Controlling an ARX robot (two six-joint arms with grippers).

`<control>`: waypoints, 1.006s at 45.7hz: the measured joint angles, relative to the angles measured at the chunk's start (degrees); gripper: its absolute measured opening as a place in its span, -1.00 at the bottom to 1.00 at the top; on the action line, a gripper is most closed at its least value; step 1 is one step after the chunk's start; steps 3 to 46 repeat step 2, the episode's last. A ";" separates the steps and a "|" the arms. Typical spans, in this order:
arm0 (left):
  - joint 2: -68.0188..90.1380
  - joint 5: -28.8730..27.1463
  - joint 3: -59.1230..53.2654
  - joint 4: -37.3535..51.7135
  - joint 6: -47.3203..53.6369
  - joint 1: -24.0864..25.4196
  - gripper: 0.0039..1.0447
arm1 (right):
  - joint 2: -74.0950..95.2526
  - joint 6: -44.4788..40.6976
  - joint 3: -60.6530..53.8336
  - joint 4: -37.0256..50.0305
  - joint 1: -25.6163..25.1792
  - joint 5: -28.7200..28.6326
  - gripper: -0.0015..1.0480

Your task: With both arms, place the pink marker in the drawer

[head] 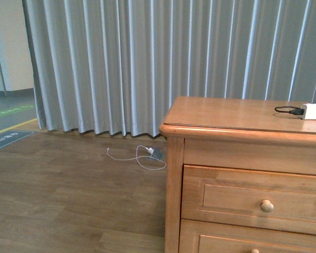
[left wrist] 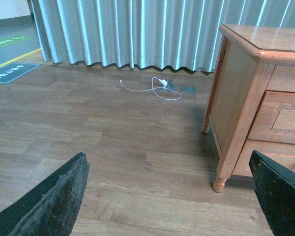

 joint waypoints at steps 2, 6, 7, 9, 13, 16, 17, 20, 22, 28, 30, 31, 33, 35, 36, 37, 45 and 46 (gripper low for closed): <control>0.00 0.00 0.00 0.00 0.00 0.00 0.89 | 0.00 0.00 0.00 0.00 0.00 0.00 0.83; 0.00 0.00 0.00 0.00 0.00 0.00 0.89 | 0.00 0.00 0.00 0.00 0.00 0.00 0.83; 0.00 0.00 0.00 0.00 0.00 0.00 0.89 | 0.00 0.00 0.00 0.00 0.00 0.00 0.83; 0.00 0.00 0.00 0.00 0.00 0.00 0.89 | 0.00 0.00 0.00 0.00 0.00 0.00 0.83; 0.00 0.00 0.00 0.00 0.00 0.00 0.89 | 0.00 0.00 0.00 0.00 0.00 0.00 0.83; 0.00 0.00 0.00 0.00 0.00 0.00 0.89 | 0.00 0.00 0.00 0.00 0.00 0.00 0.83; 0.00 0.00 0.00 0.00 0.00 0.00 0.89 | 0.00 0.00 0.00 0.00 0.00 0.00 0.83; 0.00 0.00 0.00 0.00 0.00 0.00 0.89 | 0.00 0.00 0.00 0.00 0.00 0.00 0.83; 0.00 0.00 0.00 0.00 0.00 0.00 0.89 | 0.00 0.00 0.00 0.00 0.00 0.00 0.83; 0.00 0.00 0.00 0.00 0.00 0.00 0.89 | 0.00 0.00 0.00 0.00 0.00 0.00 0.83; 0.00 0.00 0.00 0.00 0.00 0.00 0.89 | 0.00 0.00 0.00 0.00 0.00 0.00 0.83; 0.00 0.00 0.00 0.00 0.00 0.00 0.89 | 0.00 0.00 0.00 0.00 0.00 0.00 0.83; 0.00 0.00 0.00 0.00 0.00 0.00 0.89 | 0.00 0.00 0.00 0.00 0.00 0.00 0.83; 0.00 0.00 0.00 0.00 0.00 0.00 0.89 | 0.00 0.00 0.00 0.00 0.00 0.00 0.83; 0.00 0.00 0.00 0.00 0.00 0.00 0.89 | 0.00 0.00 0.00 0.00 0.00 0.00 0.83; 0.00 0.00 0.00 0.00 0.00 0.00 0.89 | 0.00 0.00 0.00 0.00 0.00 0.00 0.83; 0.00 0.00 0.00 0.00 0.00 0.00 0.89 | 0.00 0.00 0.00 0.00 0.00 0.00 0.83; 0.00 0.00 0.00 0.00 0.00 0.00 0.89 | 0.00 0.00 0.00 0.00 0.00 0.00 0.83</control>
